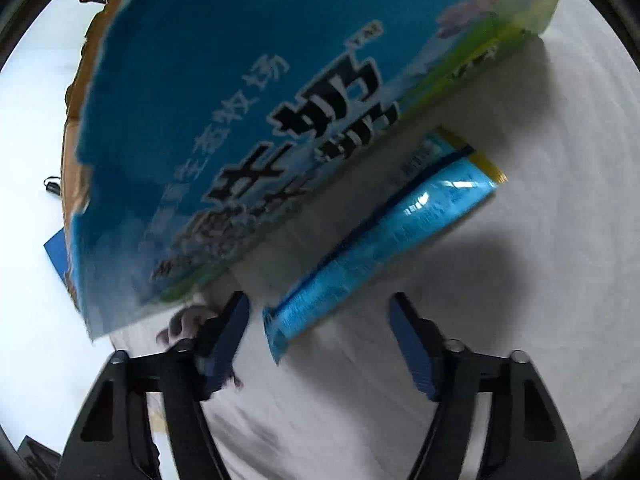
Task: Organize soft objects
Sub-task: 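Grasp the lavender sock with the left tool while the right tool grasps the blue wrapper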
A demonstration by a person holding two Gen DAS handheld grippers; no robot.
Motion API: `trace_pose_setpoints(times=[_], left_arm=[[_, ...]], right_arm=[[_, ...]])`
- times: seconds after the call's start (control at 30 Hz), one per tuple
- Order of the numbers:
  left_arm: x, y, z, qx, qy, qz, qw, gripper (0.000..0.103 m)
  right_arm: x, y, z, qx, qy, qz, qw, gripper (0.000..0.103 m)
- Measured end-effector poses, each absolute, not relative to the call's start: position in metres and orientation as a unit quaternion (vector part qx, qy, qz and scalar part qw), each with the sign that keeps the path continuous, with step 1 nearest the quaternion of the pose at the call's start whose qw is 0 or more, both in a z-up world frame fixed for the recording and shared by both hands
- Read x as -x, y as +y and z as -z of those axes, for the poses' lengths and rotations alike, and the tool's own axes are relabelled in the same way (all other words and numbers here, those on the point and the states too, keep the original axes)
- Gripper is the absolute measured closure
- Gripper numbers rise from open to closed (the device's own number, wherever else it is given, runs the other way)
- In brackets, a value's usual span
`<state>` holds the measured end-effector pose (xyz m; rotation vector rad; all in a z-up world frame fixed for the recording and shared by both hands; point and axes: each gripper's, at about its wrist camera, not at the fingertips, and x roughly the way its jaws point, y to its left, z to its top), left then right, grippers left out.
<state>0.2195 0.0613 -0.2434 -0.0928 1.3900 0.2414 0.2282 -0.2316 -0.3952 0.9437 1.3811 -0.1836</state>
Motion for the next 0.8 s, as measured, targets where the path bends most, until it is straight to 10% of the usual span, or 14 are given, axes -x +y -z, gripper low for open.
trace_pose_setpoints(times=[0.23,0.63,0.8], left_arm=[[-0.244,0.042,0.271,-0.018,0.656,-0.078,0.751,0.005],[-0.295,-0.002,0.336,-0.143,0.683,0.017,0.716,0.005],[-0.286,-0.015,0.348,-0.127,0.701,0.060,0.700,0.058]], right_arm=[[-0.216,-0.233,0.395,-0.371,0.650,0.069,0.659,0.078],[-0.217,-0.227,0.392,-0.250,0.698,0.051,0.669,0.063],[-0.223,-0.210,0.402,-0.217,0.706,0.061,0.671,0.063]])
